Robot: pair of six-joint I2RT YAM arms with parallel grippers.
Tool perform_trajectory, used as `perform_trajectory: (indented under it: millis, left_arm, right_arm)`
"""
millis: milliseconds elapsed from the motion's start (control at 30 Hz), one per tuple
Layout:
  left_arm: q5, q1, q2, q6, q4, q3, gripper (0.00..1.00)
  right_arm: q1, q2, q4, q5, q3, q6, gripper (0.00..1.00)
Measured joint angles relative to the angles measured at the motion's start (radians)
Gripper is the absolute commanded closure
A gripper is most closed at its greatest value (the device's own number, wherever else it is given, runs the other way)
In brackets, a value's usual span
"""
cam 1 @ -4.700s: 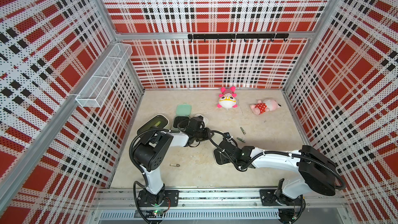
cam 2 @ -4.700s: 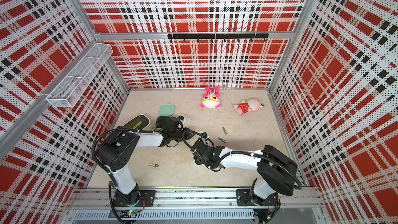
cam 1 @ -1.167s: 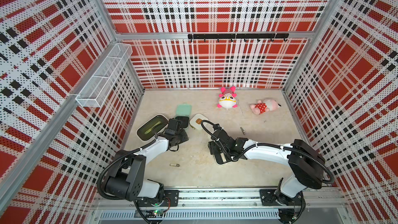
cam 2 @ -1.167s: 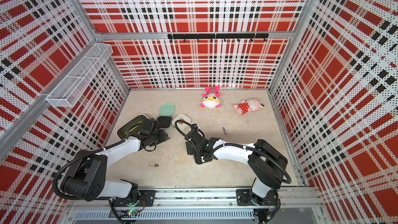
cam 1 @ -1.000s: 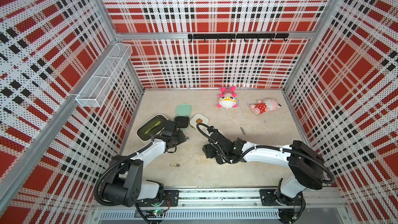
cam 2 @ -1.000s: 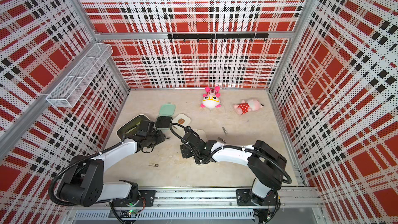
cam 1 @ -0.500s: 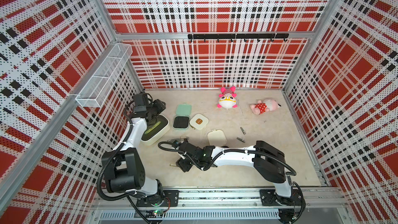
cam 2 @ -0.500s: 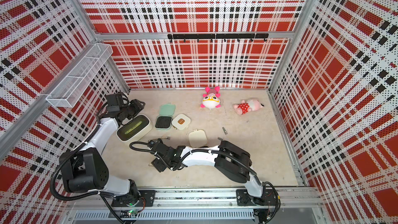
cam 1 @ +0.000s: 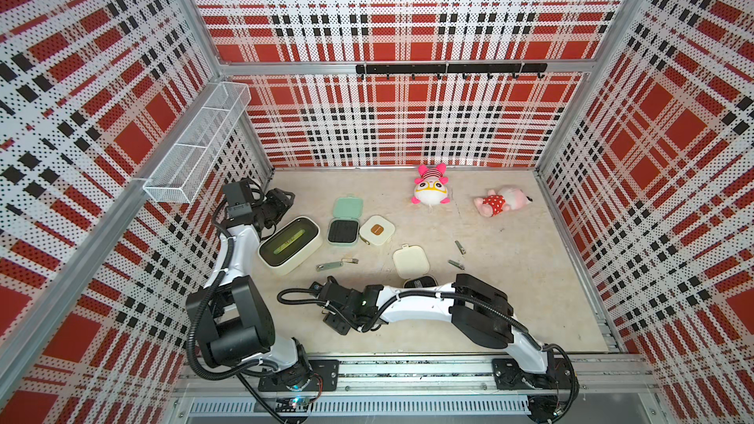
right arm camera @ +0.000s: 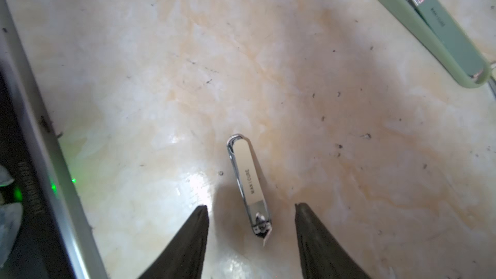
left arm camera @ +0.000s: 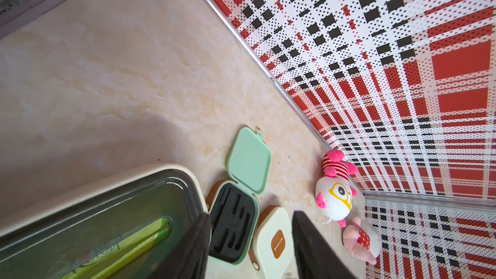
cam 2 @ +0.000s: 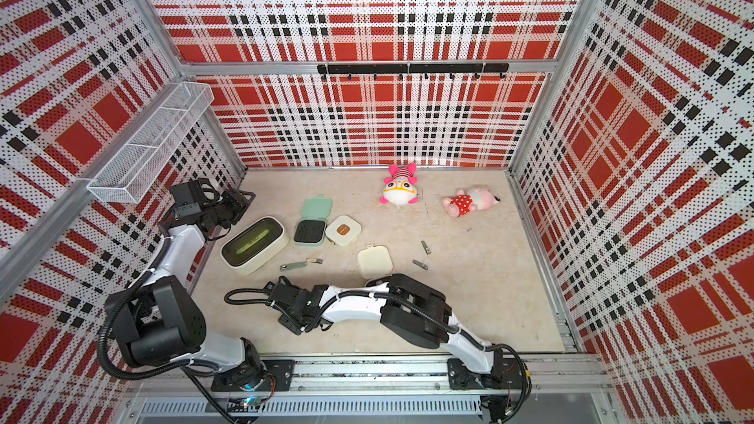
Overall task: Organize nail clipper sets
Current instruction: Pick up the nail clipper from the center of the board.
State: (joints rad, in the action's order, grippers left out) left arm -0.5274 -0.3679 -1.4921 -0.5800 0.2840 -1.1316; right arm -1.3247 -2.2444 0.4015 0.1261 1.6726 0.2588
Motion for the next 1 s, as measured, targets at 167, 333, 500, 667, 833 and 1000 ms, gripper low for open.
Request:
perform_trajectory:
  millis: [167,333,500,667,833,1000]
  left_arm:
    - [-0.013,-0.003,0.0,0.0,-0.002,0.016,0.46]
    - [-0.016,-0.007,0.0,0.001,-0.003,0.018,0.46]
    - [-0.019,-0.008,0.0,0.001,-0.006,0.022,0.46]
    - [-0.023,-0.008,0.0,0.001,-0.008,0.036,0.46]
    - [-0.027,-0.008,0.0,0.001,-0.009,0.05,0.46]
    - [-0.02,0.002,0.006,0.002,-0.013,0.056,0.46]
  right_arm:
    - [0.001,-0.031,0.026,0.033,0.037,-0.012,0.58]
    - [0.001,-0.047,0.042,0.035,0.059,-0.018,0.62]
    - [0.001,-0.048,0.048,0.03,0.061,-0.025,0.69]
    - [0.0,-0.049,0.05,0.019,0.062,-0.024,0.78]
    - [0.0,-0.049,0.05,0.003,0.062,-0.021,0.85]
    - [0.001,-0.048,0.042,0.001,0.055,-0.006,0.87]
